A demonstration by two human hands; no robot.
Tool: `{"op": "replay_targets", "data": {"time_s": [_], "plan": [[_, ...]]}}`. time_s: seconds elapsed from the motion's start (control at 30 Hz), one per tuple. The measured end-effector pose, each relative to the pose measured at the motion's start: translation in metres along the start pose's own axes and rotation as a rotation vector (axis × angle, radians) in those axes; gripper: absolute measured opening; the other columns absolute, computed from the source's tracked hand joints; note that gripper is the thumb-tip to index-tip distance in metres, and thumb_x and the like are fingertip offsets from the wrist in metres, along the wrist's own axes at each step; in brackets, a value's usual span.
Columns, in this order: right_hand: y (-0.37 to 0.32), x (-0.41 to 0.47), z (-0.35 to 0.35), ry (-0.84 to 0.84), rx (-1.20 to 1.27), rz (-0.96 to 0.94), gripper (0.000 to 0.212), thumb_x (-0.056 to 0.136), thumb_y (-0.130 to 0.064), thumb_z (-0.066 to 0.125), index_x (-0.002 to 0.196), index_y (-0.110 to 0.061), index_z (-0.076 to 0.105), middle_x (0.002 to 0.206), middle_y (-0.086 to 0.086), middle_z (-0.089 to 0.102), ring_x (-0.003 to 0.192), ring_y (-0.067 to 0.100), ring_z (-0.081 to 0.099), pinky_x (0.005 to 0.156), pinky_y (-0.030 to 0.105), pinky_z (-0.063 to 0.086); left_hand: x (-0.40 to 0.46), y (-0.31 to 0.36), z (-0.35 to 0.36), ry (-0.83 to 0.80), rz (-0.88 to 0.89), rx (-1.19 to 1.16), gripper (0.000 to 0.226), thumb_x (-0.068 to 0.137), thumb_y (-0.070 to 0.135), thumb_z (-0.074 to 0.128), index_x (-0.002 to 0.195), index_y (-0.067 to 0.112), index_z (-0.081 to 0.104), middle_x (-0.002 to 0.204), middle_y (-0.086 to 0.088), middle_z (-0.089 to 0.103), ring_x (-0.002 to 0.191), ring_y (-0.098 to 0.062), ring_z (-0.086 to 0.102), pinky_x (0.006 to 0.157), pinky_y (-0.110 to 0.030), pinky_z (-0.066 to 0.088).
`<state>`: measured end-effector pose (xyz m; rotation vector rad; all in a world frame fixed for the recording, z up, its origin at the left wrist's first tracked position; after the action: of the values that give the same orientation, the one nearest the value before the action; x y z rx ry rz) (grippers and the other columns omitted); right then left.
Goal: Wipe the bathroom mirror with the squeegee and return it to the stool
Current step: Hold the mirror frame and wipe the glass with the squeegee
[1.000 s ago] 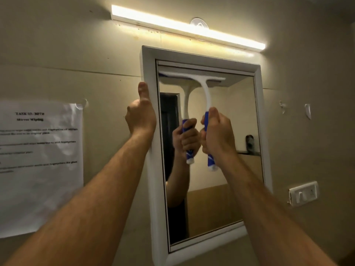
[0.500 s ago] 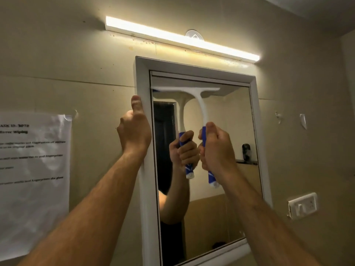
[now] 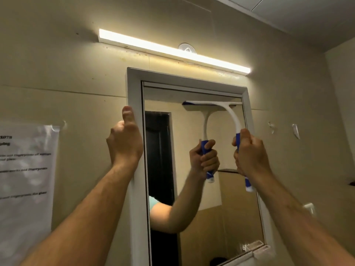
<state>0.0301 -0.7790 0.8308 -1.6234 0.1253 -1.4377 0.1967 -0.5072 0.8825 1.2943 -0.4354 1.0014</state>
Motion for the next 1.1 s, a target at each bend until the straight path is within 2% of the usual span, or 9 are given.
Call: {"op": "replay_targets", "data": {"time_s": [0.07,0.1,0.17,0.23,0.3,0.37,0.6,0.87,1.1], "plan": [[0.017,-0.008,0.001,0.005,-0.025,-0.017,0.045,0.102,-0.044,0.025,0.084,-0.013,0.051,0.063,0.008,0.042,0.053,0.02,0.039,0.053,0.032,0.034,-0.049,-0.014,0.066,-0.434,-0.156,-0.346,0.077,0.088,0.075,0.01,0.06,0.022,0.06,0.034,-0.003,0.037,0.026,-0.013,0.037,0.04,-0.014,0.019],[0.026,-0.016,0.0,0.01,-0.031,-0.032,0.045,0.102,-0.044,0.025,0.082,-0.012,0.051,0.062,0.009,0.043,0.054,0.022,0.04,0.055,0.033,0.034,-0.074,-0.033,0.097,-0.518,-0.162,-0.454,0.069,0.093,0.066,0.014,0.063,0.022,0.058,0.033,-0.002,0.024,0.023,-0.013,0.024,0.037,-0.012,0.012],[0.043,-0.032,-0.004,0.018,-0.055,-0.049,0.046,0.102,-0.043,0.025,0.078,-0.013,0.05,0.06,0.01,0.043,0.053,0.024,0.041,0.055,0.034,0.036,-0.163,-0.07,0.176,-1.042,-0.601,-1.022,0.046,0.093,0.051,0.024,0.066,0.019,0.041,0.039,0.009,0.016,0.028,-0.004,0.013,0.036,-0.01,0.005],[0.051,-0.04,-0.009,0.007,-0.07,-0.054,0.048,0.101,-0.046,0.025,0.076,-0.014,0.05,0.058,0.009,0.043,0.05,0.023,0.041,0.052,0.032,0.036,-0.196,-0.082,0.218,-1.233,-0.628,-1.259,0.034,0.094,0.048,0.033,0.073,0.021,0.033,0.042,0.008,0.024,0.031,-0.005,0.021,0.035,-0.012,0.011],[0.047,-0.034,-0.016,0.035,-0.097,-0.07,0.051,0.099,-0.051,0.025,0.076,-0.015,0.052,0.059,0.009,0.044,0.049,0.023,0.042,0.049,0.03,0.036,-0.186,-0.076,0.233,-1.246,-0.51,-1.387,0.034,0.096,0.049,0.03,0.076,0.022,0.036,0.046,0.008,0.031,0.034,-0.006,0.028,0.034,-0.015,0.019],[0.034,-0.015,-0.026,0.106,-0.112,-0.083,0.053,0.097,-0.055,0.025,0.076,-0.016,0.054,0.061,0.01,0.047,0.05,0.022,0.044,0.049,0.031,0.038,-0.169,-0.071,0.249,-1.18,-0.56,-1.382,0.039,0.098,0.05,0.021,0.08,0.021,0.04,0.05,0.008,0.035,0.036,-0.005,0.031,0.035,-0.017,0.024],[0.027,0.025,-0.026,0.036,-0.065,-0.017,0.051,0.097,-0.055,0.025,0.078,-0.017,0.053,0.058,0.003,0.043,0.046,0.017,0.038,0.048,0.03,0.035,-0.16,-0.047,0.269,-1.178,-0.558,-1.408,0.036,0.096,0.05,0.025,0.079,0.022,0.038,0.049,0.008,0.035,0.034,-0.005,0.026,0.034,-0.015,0.016],[0.09,-0.036,-0.043,-0.081,-0.054,0.013,0.054,0.09,-0.059,0.03,0.069,-0.013,0.049,0.053,0.005,0.039,0.042,0.018,0.037,0.047,0.029,0.034,-0.227,-0.073,0.267,-1.626,-0.577,-1.63,0.034,0.093,0.048,0.038,0.075,0.019,0.038,0.047,0.005,0.034,0.033,-0.008,0.029,0.034,-0.013,0.024],[0.023,0.008,-0.034,-0.038,-0.081,-0.102,0.053,0.099,-0.052,0.025,0.075,-0.015,0.054,0.057,0.005,0.043,0.046,0.019,0.041,0.046,0.029,0.037,-0.172,-0.04,0.268,-1.344,-0.62,-1.606,0.031,0.092,0.044,0.035,0.072,0.021,0.03,0.044,0.008,0.025,0.03,-0.005,0.023,0.033,-0.012,0.015]]}}
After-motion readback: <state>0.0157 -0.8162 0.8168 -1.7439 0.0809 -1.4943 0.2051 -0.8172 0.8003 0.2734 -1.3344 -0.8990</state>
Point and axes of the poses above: each hand's wrist, its own x-axis towards the middle knuckle, its own z-axis out of the palm, y = z × x, the point moved 6 cm from there along x, towards the middle knuckle
